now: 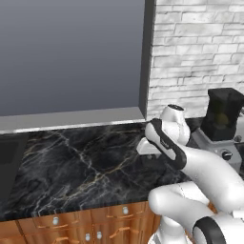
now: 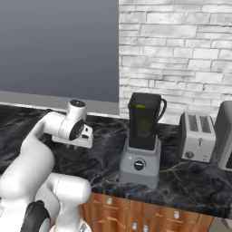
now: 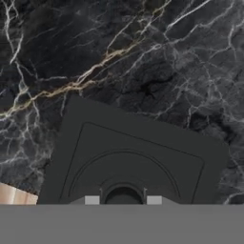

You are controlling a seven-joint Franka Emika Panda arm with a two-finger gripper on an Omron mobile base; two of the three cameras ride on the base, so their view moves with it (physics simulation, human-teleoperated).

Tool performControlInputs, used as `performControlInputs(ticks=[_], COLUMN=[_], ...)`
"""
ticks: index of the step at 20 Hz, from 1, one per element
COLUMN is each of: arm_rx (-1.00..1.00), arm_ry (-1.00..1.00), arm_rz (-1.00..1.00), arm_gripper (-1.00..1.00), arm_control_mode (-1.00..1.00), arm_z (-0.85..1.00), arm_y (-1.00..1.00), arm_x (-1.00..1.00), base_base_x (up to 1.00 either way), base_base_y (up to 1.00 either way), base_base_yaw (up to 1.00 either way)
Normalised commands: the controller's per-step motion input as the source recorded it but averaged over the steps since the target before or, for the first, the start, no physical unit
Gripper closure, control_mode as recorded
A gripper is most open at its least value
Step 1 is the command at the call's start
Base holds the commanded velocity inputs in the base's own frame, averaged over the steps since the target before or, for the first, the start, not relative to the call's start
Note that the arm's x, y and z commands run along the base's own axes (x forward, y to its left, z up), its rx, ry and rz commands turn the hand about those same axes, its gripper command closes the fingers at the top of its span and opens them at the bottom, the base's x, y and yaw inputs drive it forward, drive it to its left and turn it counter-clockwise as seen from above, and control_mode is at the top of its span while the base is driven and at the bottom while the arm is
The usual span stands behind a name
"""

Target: Grab the lemon and lime from the fridge, place them in the blender, close the lid, and turn on the blender to create a marinade.

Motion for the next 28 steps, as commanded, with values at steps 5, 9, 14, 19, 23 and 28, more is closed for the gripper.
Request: performControlInputs(ticks=[5, 9, 14, 19, 23, 28], arm_rx=[-0.01, -0.03, -0.06, -0.08, -0.12, -0.11], arm_ry=[-0.17, -0.3, -0.42, -0.37, -0.28, -0.16], arm_rz=[0.0, 0.0, 0.0, 0.0, 0.0, -0.01], arm_gripper=[1.0, 1.0, 1.0, 1.0, 1.0, 1.0], arm_control_mode=[-1.0, -1.0, -1.0, -1.0, -1.0, -1.0], arm_z=[1.0, 0.98, 1.0, 0.99, 1.0, 1.0], arm_y=[-0.22, -0.16, -0.15, -0.25, -0.42, -0.47], arm_x=[-0.17, -0.21, -0.35, -0.44, -0.37, -0.19], base_base_x=[0.0, 0.0, 0.0, 0.0, 0.0, 0.0], base_base_y=[0.0, 0.0, 0.0, 0.0, 0.0, 0.0], base_base_yaw=[0.0, 0.0, 0.0, 0.0, 0.0, 0.0])
